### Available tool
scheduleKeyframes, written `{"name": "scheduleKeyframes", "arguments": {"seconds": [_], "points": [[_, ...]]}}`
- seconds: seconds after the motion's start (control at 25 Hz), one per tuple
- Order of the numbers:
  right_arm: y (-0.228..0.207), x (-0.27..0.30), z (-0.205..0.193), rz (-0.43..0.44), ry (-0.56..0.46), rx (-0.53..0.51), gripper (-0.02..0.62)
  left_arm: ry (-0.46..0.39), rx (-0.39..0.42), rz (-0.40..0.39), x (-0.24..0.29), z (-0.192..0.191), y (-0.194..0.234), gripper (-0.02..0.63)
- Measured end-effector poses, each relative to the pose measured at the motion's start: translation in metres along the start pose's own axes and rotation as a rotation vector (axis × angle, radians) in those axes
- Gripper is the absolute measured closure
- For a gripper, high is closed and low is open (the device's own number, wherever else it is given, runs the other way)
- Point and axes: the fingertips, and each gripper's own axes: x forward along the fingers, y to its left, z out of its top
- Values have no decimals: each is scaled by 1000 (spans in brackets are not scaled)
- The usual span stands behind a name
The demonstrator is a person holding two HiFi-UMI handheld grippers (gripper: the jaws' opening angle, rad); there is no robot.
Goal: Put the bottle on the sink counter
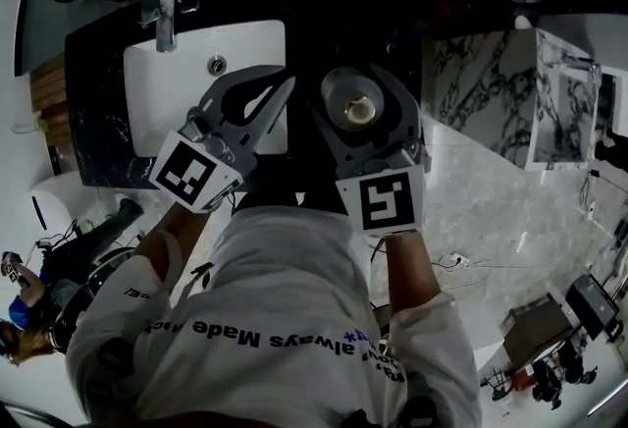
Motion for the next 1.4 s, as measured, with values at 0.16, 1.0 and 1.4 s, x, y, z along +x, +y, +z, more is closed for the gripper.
{"name": "scheduleKeyframes", "arguments": {"seconds": [0.16, 1.0, 1.4], "points": [[-10, 21, -23, -12, 20, 0, 259, 33, -4, -9, 16, -21, 8, 603], [-53, 91, -108, -57, 79, 29, 259, 145, 13, -31, 81, -113, 40, 603], [-58, 109, -129, -57, 72, 41, 259, 191, -12, -31, 93, -135, 46, 603]]}}
